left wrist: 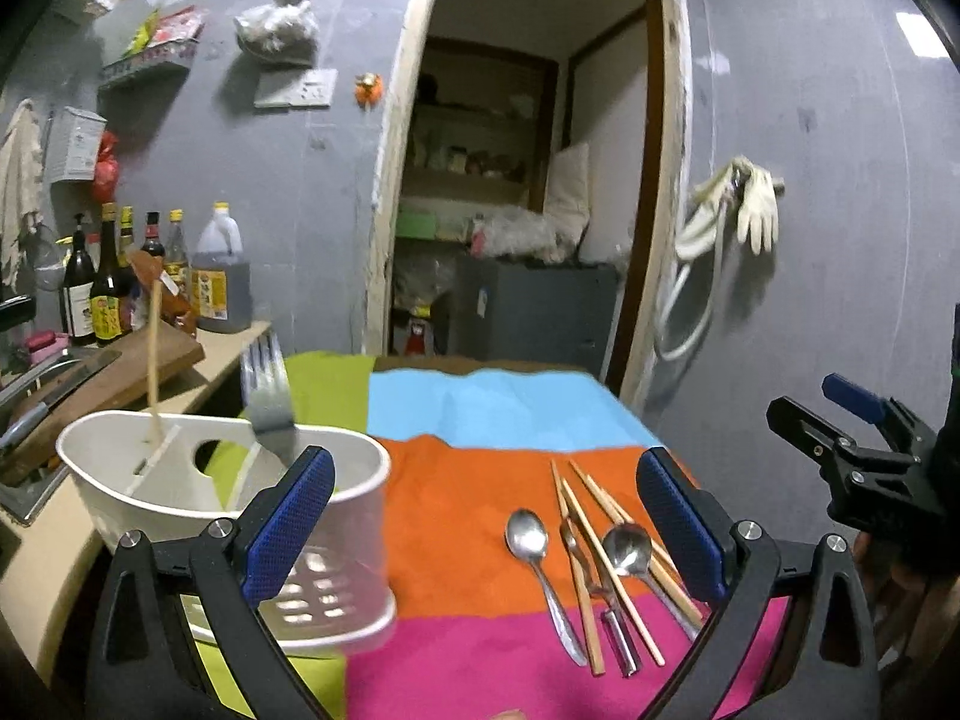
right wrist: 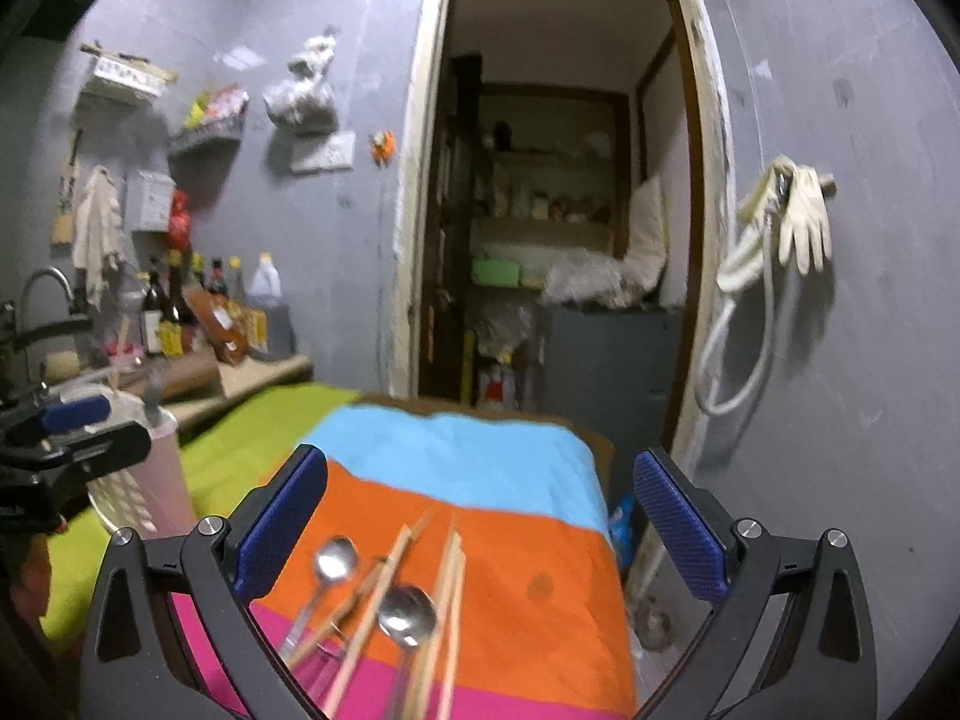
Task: Organize utensils
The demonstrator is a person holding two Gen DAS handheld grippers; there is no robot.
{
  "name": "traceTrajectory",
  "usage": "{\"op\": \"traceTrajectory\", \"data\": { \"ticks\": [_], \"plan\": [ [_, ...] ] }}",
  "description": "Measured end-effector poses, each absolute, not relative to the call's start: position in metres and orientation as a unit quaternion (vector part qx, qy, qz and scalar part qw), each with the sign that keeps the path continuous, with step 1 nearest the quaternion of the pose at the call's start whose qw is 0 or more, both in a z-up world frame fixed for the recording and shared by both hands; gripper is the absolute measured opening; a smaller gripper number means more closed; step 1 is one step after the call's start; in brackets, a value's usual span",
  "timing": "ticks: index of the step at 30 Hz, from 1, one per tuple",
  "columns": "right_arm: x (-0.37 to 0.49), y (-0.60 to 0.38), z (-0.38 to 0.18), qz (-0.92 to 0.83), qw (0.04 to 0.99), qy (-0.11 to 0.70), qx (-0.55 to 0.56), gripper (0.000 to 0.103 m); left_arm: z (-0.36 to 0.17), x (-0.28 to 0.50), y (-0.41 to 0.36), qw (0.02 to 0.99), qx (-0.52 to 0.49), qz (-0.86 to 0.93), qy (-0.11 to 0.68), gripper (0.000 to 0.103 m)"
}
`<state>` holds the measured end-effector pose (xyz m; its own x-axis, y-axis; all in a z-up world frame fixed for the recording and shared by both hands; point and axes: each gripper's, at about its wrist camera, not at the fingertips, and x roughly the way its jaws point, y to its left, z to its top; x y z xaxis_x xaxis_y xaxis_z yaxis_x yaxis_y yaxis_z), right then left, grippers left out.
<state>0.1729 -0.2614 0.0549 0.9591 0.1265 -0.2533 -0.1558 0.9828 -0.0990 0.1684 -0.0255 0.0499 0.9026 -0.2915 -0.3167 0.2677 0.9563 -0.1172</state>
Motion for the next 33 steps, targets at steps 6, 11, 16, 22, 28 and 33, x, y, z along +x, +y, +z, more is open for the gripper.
{"op": "traceTrajectory", "data": {
  "ticks": [6, 11, 16, 22, 28, 33],
  "plan": [
    [0.195, -0.275, 0.033, 0.074, 0.975, 0.203, -0.059, 0.103, 0.031, 0.184, -0.049, 0.966, -0.013, -0.147, 0.212, 0.099],
    [0.208, -0.279, 0.016, 0.089, 0.960, 0.256, -0.066, 0.099, 0.016, 0.200, -0.064, 0.957, 0.000, -0.148, 0.249, 0.098],
    [0.219, -0.282, 0.004, 0.101, 0.949, 0.291, -0.064, 0.084, 0.004, 0.214, -0.075, 0.949, 0.019, -0.148, 0.276, 0.094],
    [0.235, -0.281, -0.010, 0.116, 0.935, 0.329, -0.063, 0.055, -0.016, 0.245, -0.079, 0.926, 0.016, -0.154, 0.343, 0.063],
    [0.250, -0.274, -0.022, 0.133, 0.919, 0.364, -0.066, 0.031, -0.031, 0.268, -0.080, 0.909, 0.014, -0.161, 0.385, 0.039],
    [0.263, -0.270, -0.029, 0.146, 0.906, 0.393, -0.055, 0.018, -0.038, 0.282, -0.082, 0.902, 0.025, -0.163, 0.398, 0.028]
  ]
}}
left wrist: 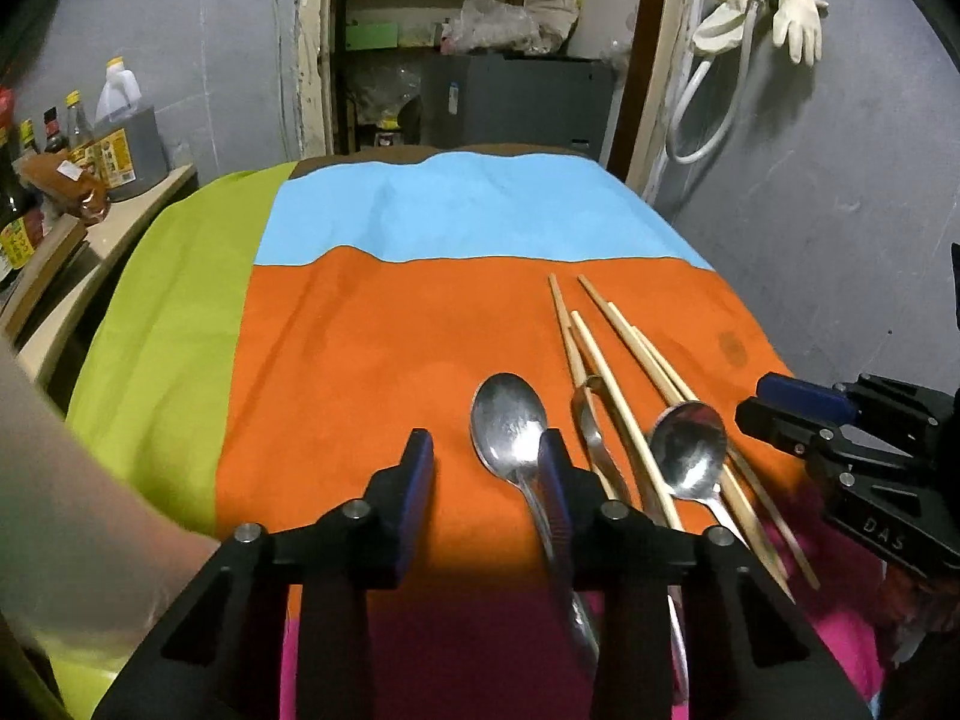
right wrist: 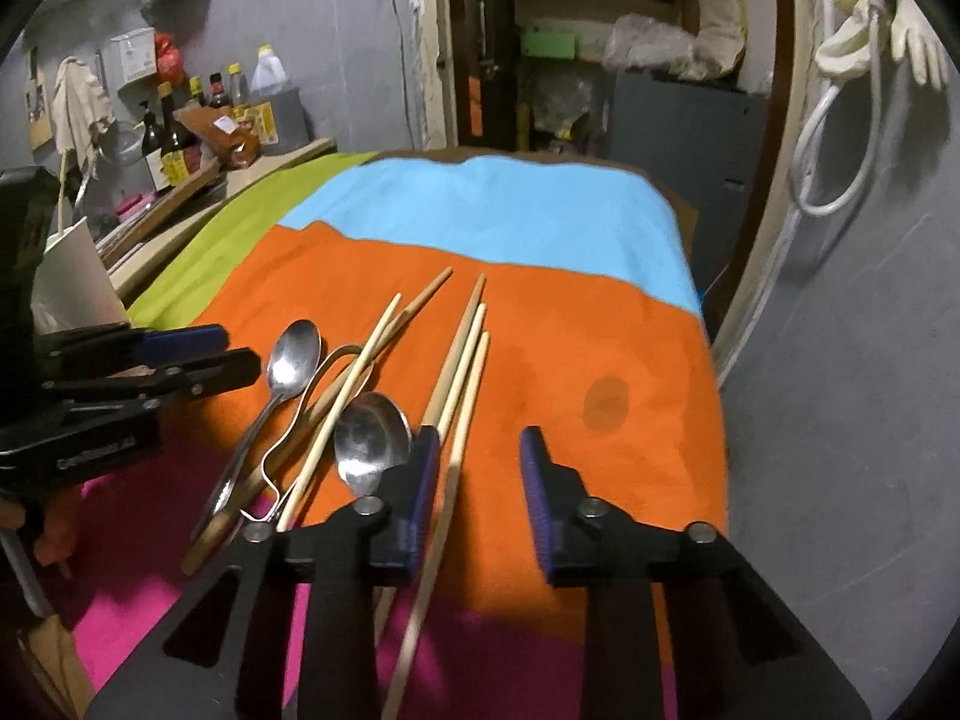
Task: Organize utensils
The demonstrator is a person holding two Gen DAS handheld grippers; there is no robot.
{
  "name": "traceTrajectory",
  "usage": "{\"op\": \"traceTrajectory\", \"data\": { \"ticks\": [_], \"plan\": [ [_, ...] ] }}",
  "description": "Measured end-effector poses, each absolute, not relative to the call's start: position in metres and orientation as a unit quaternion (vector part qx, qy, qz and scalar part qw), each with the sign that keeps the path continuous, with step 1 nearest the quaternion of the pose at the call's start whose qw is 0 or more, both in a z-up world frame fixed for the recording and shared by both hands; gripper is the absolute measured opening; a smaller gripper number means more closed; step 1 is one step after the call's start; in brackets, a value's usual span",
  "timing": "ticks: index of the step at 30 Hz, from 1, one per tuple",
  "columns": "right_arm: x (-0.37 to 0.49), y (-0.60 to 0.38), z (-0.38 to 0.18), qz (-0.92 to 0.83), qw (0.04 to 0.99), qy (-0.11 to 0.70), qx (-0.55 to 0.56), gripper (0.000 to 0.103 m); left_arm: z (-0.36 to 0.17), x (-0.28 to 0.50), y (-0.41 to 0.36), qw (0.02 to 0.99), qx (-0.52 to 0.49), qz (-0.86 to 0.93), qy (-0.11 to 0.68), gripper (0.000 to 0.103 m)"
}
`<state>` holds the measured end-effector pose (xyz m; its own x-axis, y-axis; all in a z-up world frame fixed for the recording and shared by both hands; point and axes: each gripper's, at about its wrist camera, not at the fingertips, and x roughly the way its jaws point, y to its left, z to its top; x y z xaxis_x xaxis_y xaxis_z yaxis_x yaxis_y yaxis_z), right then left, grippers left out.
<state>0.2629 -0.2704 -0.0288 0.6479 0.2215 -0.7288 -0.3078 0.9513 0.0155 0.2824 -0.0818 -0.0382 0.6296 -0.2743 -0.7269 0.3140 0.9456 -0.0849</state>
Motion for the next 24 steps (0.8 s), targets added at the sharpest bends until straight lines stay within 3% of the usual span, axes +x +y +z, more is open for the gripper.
{"op": "traceTrajectory", "data": {
  "ticks": [8, 14, 24],
  "plan": [
    [0.283, -0.268, -0.041, 0.156, 0.885, 0.437, -0.039, 0.010, -0.049, 0.301, -0.079, 0.890, 0.024, -0.178, 0.418, 0.020],
    [0.296, -0.270, -0.044, 0.153, 0.874, 0.460, -0.028, 0.009, -0.055, 0.311, -0.083, 0.881, 0.017, -0.195, 0.431, 0.018],
    [0.315, -0.267, -0.046, 0.147, 0.864, 0.481, -0.020, 0.005, -0.051, 0.314, -0.083, 0.881, 0.006, -0.198, 0.430, 0.004]
  ]
}}
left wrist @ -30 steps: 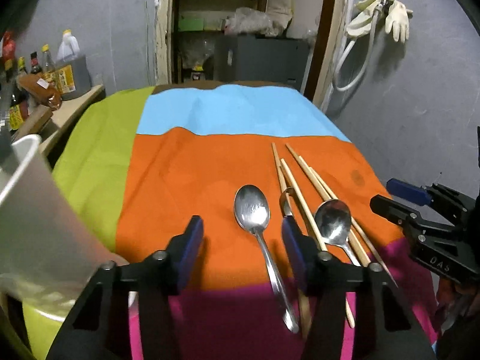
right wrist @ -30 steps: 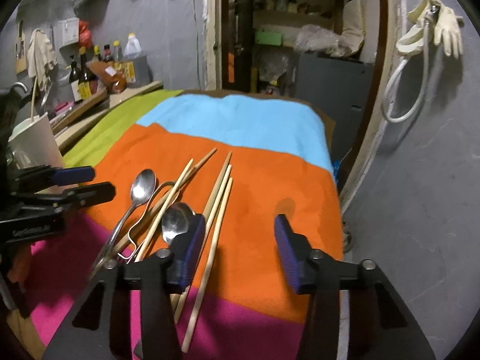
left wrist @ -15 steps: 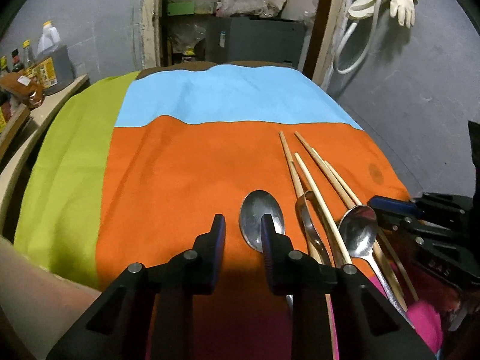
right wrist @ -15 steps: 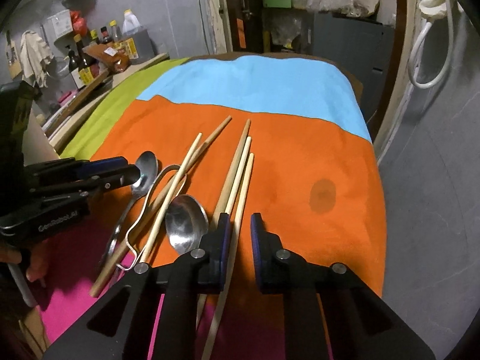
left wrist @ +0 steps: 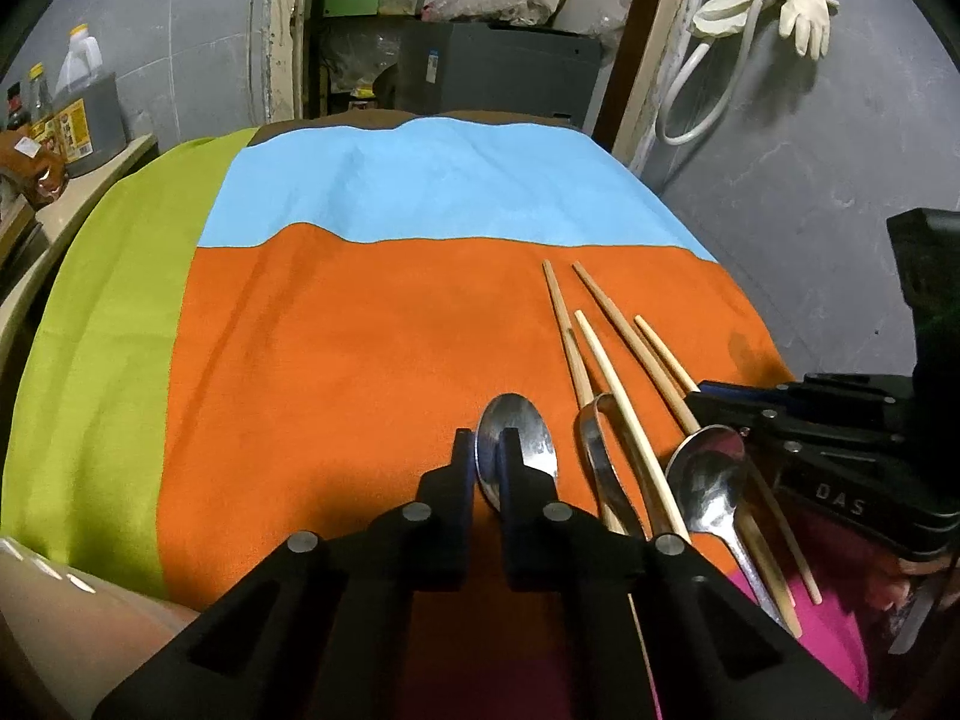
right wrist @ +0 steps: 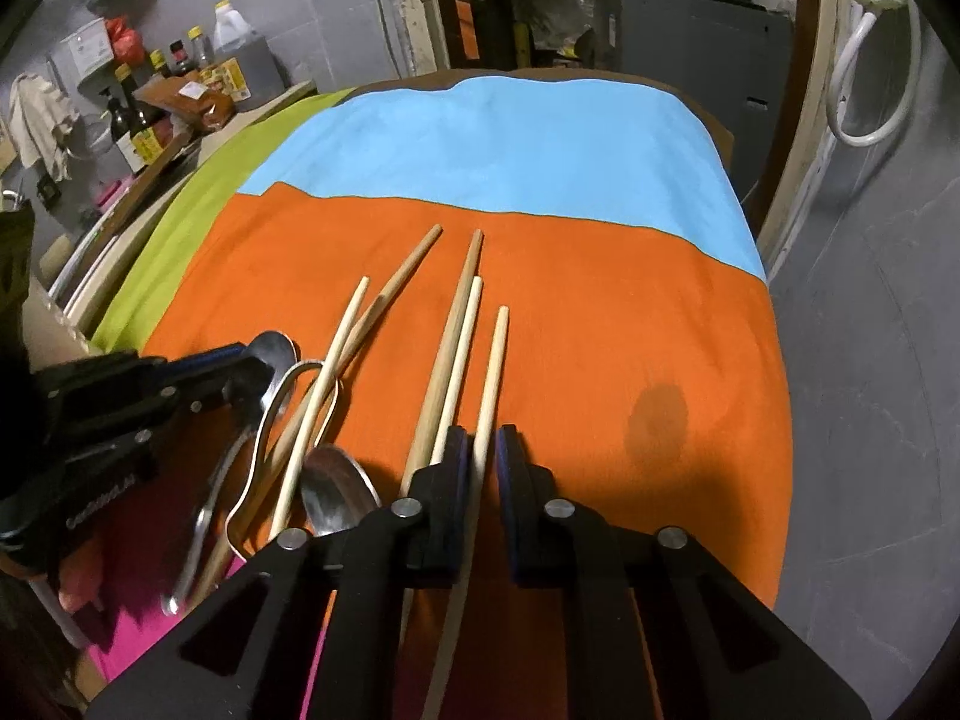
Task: Organize utensils
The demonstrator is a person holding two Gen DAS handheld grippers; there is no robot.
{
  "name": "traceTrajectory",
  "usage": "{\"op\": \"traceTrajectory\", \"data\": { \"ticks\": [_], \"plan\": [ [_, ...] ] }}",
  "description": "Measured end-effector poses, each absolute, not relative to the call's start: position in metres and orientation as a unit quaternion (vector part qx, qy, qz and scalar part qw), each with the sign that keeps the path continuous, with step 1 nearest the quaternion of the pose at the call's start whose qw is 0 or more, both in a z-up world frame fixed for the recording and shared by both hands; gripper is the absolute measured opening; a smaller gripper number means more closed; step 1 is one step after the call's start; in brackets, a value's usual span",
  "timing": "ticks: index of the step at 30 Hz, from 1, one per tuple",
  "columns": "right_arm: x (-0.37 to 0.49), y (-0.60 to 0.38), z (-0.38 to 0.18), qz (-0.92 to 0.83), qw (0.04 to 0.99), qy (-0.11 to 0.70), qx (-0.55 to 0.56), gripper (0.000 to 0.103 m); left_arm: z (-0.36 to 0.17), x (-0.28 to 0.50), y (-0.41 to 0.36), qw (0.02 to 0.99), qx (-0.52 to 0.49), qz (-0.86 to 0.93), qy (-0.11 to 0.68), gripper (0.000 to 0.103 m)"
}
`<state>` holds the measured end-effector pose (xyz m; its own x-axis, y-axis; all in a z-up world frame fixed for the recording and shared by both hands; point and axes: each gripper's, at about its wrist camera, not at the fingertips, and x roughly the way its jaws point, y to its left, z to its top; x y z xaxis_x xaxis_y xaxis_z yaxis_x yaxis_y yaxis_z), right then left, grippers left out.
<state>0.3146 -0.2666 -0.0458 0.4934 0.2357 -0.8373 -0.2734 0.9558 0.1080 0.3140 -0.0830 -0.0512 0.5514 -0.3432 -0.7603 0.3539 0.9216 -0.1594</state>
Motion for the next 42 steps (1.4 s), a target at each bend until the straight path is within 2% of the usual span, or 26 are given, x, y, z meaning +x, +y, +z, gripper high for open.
{"op": "traceTrajectory", "data": {
  "ticks": [6, 10, 26, 33, 42],
  "plan": [
    [0.308, -0.277, -0.042, 0.147, 0.867, 0.474, 0.038, 0.003, -0.040, 0.301, -0.087, 0.893, 0.020, -0.195, 0.405, 0.000],
    [0.292, -0.285, -0.029, 0.146, 0.887, 0.432, 0.065, 0.003, -0.028, 0.285, -0.086, 0.913, 0.032, -0.179, 0.366, 0.000],
    [0.209, -0.239, 0.056, 0.145, 0.981, 0.123, 0.045, 0.003, 0.057, 0.210, -0.059, 0.986, 0.024, -0.105, 0.128, 0.000],
    [0.200, -0.198, 0.087, 0.180, 0.981, 0.032, 0.062, 0.003, 0.088, 0.192, -0.016, 0.996, 0.027, -0.064, 0.062, 0.000],
    [0.211, -0.134, 0.109, 0.247, 0.964, -0.005, 0.094, 0.003, 0.112, 0.174, 0.070, 0.999, 0.035, 0.003, 0.002, 0.000]
  ]
}}
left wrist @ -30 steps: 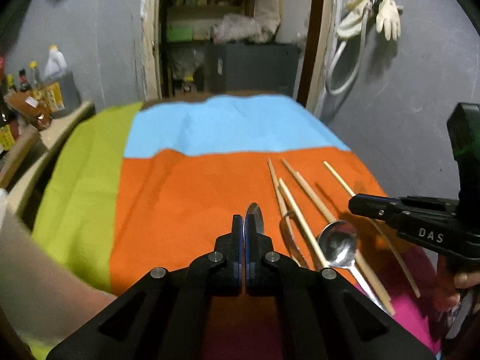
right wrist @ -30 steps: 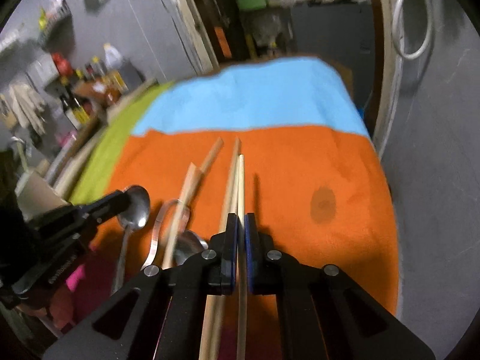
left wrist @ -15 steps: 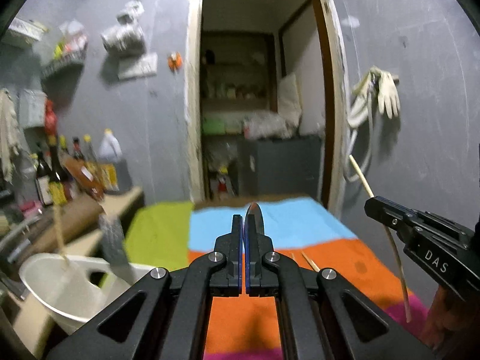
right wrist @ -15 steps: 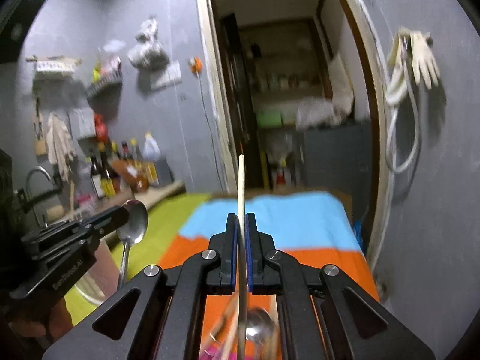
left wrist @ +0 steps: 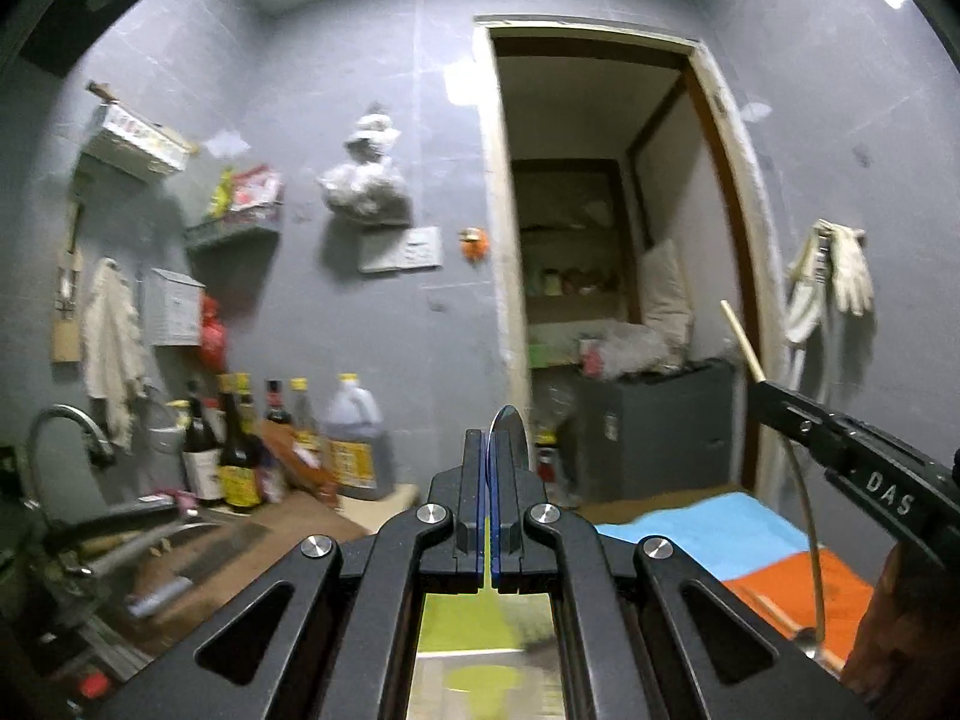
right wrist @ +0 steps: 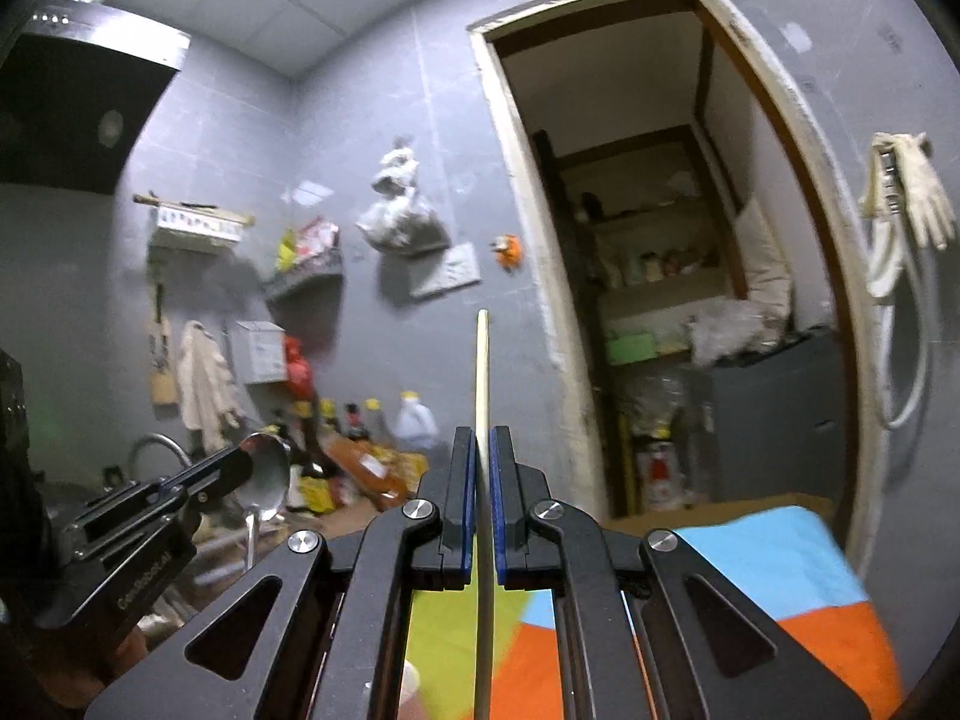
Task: Organize utensils
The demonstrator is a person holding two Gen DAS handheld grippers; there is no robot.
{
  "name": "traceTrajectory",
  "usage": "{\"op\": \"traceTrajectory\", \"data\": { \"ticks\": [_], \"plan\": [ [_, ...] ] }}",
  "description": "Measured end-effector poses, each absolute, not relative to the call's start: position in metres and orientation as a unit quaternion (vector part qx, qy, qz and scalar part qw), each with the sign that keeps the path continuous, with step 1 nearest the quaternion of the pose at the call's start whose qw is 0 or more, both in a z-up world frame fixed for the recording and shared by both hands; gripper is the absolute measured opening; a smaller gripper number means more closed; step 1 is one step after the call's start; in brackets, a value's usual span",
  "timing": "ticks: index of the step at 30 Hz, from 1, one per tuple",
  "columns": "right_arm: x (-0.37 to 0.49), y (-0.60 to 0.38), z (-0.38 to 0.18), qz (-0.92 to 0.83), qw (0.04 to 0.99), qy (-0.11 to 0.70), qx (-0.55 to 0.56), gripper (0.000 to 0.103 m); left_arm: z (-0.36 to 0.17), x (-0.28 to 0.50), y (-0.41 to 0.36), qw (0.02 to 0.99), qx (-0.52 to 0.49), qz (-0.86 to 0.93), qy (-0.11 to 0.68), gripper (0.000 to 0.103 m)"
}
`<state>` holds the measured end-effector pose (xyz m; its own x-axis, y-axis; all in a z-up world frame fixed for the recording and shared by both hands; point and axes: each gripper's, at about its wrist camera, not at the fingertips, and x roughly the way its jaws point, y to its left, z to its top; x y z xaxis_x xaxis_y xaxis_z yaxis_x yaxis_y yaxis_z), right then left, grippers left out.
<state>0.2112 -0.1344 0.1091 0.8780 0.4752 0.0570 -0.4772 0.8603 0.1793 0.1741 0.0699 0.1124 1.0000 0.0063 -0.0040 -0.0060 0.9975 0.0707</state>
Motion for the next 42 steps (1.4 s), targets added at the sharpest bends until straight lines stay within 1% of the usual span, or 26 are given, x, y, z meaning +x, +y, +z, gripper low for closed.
{"op": "traceTrajectory", "data": {
  "ticks": [6, 12, 21, 28, 36, 42],
  "plan": [
    [0.222, -0.095, 0.108, 0.276, 0.955, -0.003, 0.110, 0.003, 0.107, 0.177, 0.122, 0.998, 0.025, 0.058, -0.001, 0.000],
    [0.234, -0.069, 0.093, 0.274, 0.956, 0.000, 0.107, 0.003, 0.087, 0.194, 0.148, 0.995, 0.023, 0.095, 0.004, 0.000],
    [0.240, -0.055, 0.068, 0.251, 0.965, 0.005, 0.073, 0.003, 0.053, 0.215, 0.151, 0.994, 0.043, 0.103, 0.017, 0.000],
    [0.244, -0.055, 0.052, 0.248, 0.966, 0.027, 0.065, 0.003, 0.036, 0.218, 0.145, 0.995, 0.048, 0.079, 0.027, 0.000],
    [0.241, -0.058, 0.044, 0.254, 0.964, 0.050, 0.056, 0.003, 0.031, 0.218, 0.142, 0.997, 0.035, 0.052, 0.051, 0.000],
    [0.238, -0.060, 0.042, 0.257, 0.963, 0.061, 0.053, 0.003, 0.032, 0.215, 0.143, 0.997, 0.007, 0.014, 0.074, 0.000]
  ]
}}
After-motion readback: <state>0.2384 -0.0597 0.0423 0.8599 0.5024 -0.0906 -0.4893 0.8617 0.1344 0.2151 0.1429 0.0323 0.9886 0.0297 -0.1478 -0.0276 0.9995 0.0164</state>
